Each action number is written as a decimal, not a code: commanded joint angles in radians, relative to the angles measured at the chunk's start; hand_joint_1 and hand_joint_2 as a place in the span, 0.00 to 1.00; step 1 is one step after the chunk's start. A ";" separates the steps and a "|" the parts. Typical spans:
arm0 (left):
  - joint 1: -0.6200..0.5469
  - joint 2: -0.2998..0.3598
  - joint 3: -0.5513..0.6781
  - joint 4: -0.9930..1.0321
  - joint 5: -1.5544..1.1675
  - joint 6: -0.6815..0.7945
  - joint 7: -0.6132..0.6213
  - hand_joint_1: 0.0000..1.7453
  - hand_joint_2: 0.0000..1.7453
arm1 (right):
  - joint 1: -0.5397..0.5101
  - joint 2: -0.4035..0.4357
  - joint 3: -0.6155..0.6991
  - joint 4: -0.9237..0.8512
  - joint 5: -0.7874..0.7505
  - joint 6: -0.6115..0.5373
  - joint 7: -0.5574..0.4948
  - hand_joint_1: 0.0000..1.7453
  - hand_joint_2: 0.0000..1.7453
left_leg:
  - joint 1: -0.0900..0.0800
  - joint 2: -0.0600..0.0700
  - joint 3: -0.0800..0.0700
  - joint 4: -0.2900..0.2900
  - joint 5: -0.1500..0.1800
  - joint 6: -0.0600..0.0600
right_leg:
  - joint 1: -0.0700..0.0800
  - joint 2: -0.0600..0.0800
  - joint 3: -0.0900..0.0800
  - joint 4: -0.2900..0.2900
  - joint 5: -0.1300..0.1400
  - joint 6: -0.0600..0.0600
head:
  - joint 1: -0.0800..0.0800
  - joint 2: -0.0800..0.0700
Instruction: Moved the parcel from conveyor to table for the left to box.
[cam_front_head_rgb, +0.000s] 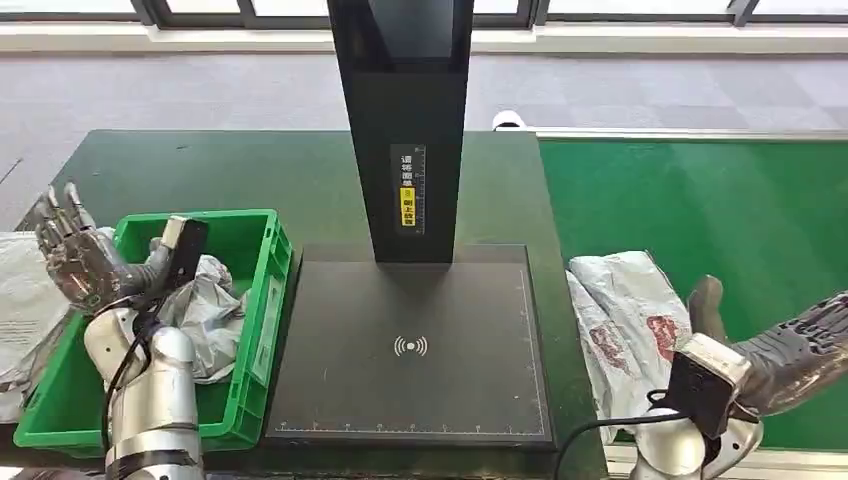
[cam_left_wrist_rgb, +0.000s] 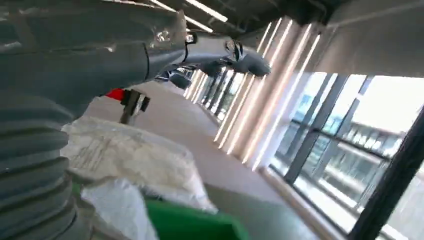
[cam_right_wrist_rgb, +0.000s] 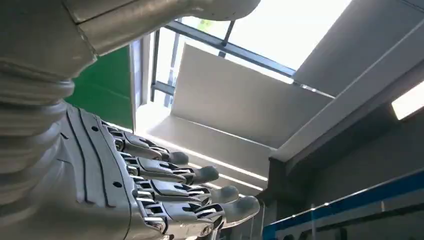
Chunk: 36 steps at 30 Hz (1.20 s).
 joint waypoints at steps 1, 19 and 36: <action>-0.027 0.125 -0.126 0.240 -0.029 0.018 0.123 0.00 1.00 | 0.010 0.034 -0.069 0.017 -0.001 0.002 -0.001 0.00 1.00 | 0.002 -0.001 0.001 -0.002 0.001 -0.001 | 0.002 -0.001 0.001 -0.002 0.001 -0.002 | 0.000 0.000; 0.356 -0.040 -0.269 -0.642 1.511 -0.488 -0.569 0.00 1.00 | -0.190 -0.218 -0.189 0.747 0.740 0.069 0.728 0.00 1.00 | 0.001 0.001 -0.001 -0.001 -0.002 0.004 | 0.001 0.000 0.003 -0.006 0.001 0.000 | 0.000 0.000; 0.327 -0.044 -0.228 -0.663 1.547 -0.587 -0.561 0.00 1.00 | -0.306 -0.282 -0.230 0.938 0.671 0.230 0.793 0.00 1.00 | 0.001 0.000 0.000 -0.001 0.000 0.002 | 0.001 -0.001 0.003 -0.004 0.001 0.001 | -0.001 0.000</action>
